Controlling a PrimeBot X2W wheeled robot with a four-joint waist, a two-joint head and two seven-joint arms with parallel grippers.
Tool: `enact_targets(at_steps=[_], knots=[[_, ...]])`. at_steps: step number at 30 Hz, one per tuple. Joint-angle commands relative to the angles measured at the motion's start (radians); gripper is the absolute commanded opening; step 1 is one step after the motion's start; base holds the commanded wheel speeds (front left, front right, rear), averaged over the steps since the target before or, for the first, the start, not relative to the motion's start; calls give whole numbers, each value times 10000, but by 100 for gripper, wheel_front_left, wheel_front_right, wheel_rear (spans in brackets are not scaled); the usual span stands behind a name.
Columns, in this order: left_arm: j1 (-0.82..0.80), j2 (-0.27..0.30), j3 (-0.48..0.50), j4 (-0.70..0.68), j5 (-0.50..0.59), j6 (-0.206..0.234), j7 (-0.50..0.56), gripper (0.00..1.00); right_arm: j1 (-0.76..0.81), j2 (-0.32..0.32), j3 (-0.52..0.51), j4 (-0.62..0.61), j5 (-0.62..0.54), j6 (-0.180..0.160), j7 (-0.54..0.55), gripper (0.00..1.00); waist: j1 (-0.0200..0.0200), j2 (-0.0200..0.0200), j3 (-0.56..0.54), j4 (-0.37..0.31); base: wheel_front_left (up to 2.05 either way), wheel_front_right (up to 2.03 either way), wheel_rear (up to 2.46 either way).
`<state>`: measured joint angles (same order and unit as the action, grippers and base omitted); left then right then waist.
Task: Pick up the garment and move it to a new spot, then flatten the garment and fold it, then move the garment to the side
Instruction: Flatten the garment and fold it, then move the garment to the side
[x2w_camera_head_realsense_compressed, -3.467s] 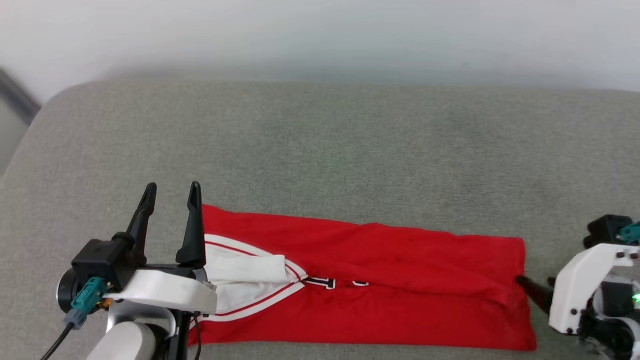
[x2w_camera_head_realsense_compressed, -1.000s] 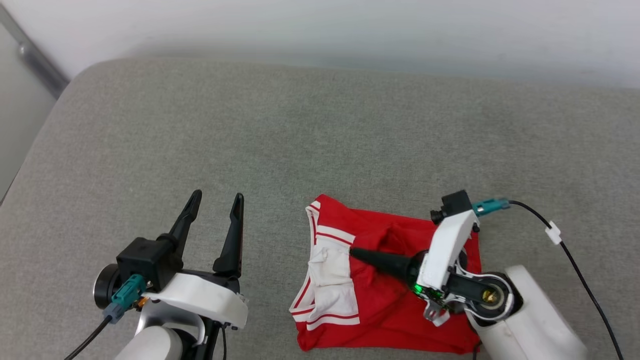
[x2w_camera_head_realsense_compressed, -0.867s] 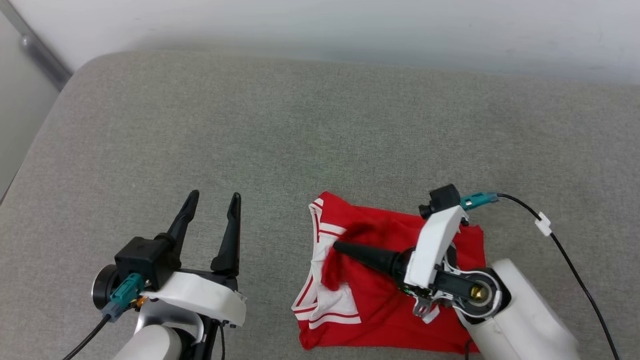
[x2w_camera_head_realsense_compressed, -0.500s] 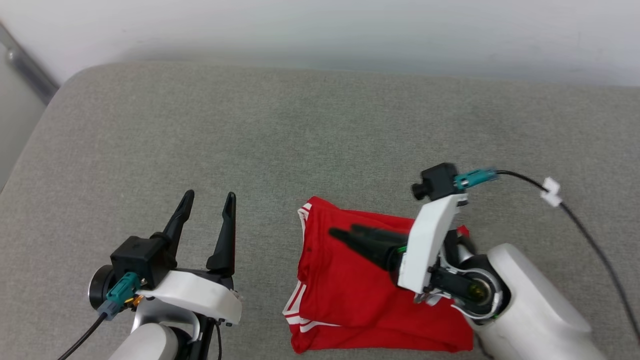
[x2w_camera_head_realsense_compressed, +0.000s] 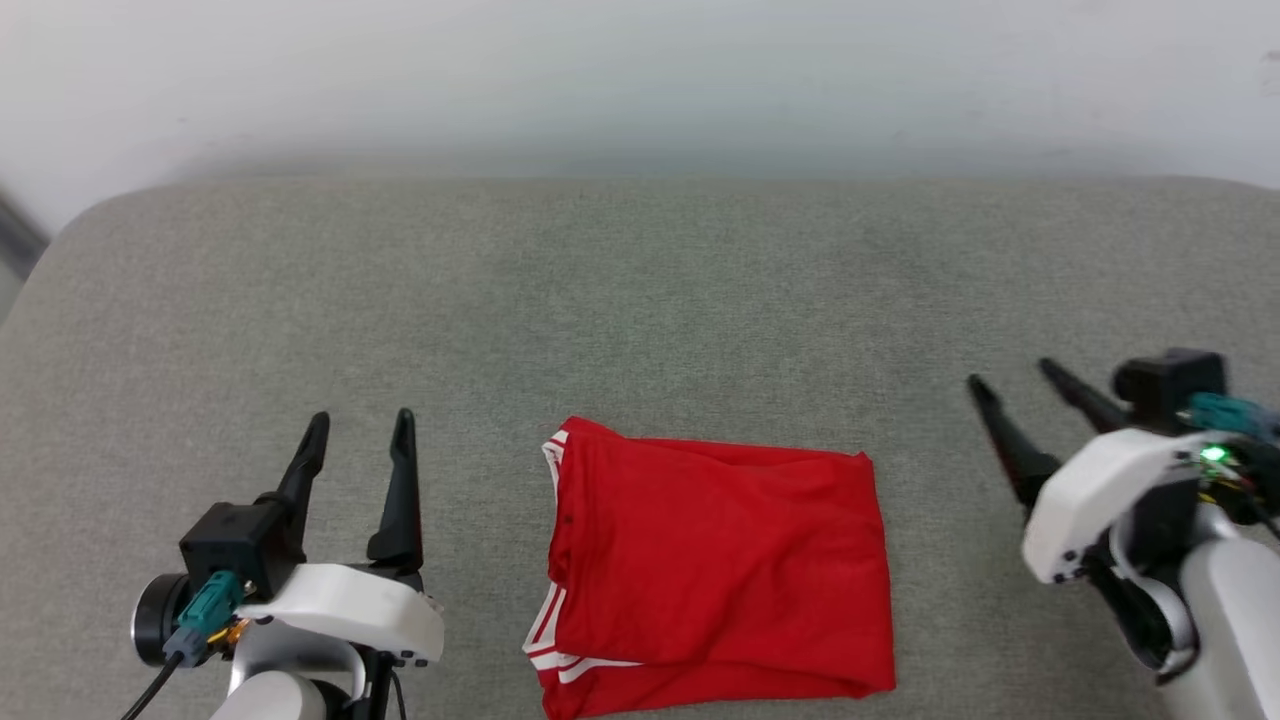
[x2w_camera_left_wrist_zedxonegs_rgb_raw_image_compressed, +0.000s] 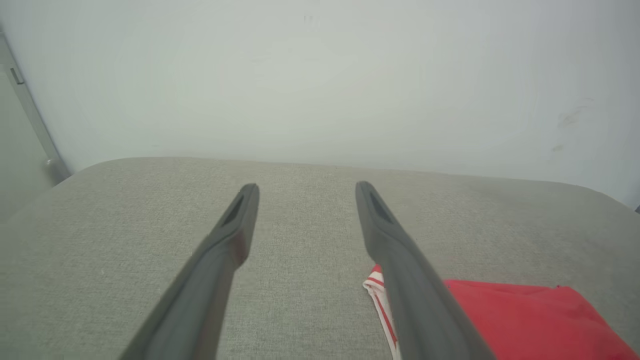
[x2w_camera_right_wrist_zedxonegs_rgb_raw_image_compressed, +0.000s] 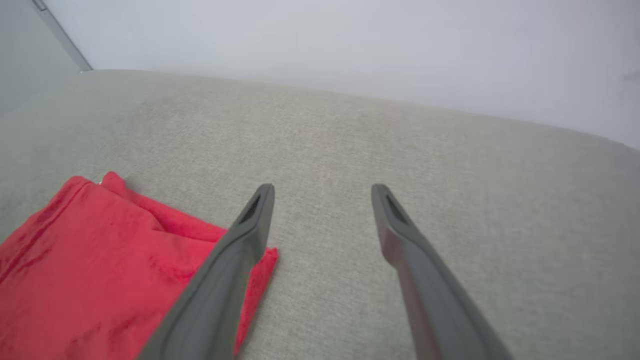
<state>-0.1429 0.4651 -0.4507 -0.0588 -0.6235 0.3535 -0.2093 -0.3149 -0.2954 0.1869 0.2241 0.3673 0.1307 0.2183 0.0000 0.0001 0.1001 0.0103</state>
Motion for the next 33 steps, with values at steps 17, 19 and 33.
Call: enact_targets(at_steps=[17, 19, 33], knots=[[1185, -17, 122, 393, 43, 341, -368, 100, 3333, 2058, -1920, -3685, -2027, -2, -1126, 100, 0, -1, -996, -372, 0, 0, 0], [1229, -30, 98, 420, 59, 350, -383, 100, 3496, 2156, -1930, -3808, -2012, -2, -1058, 100, 0, -1, -1030, -382, 0, 0, 0], [1051, -95, 83, 497, 126, 227, -441, 100, 3798, 2390, -2232, -4244, -1945, -2, -466, 100, 0, -1, -963, -361, 0, 0, 0]])
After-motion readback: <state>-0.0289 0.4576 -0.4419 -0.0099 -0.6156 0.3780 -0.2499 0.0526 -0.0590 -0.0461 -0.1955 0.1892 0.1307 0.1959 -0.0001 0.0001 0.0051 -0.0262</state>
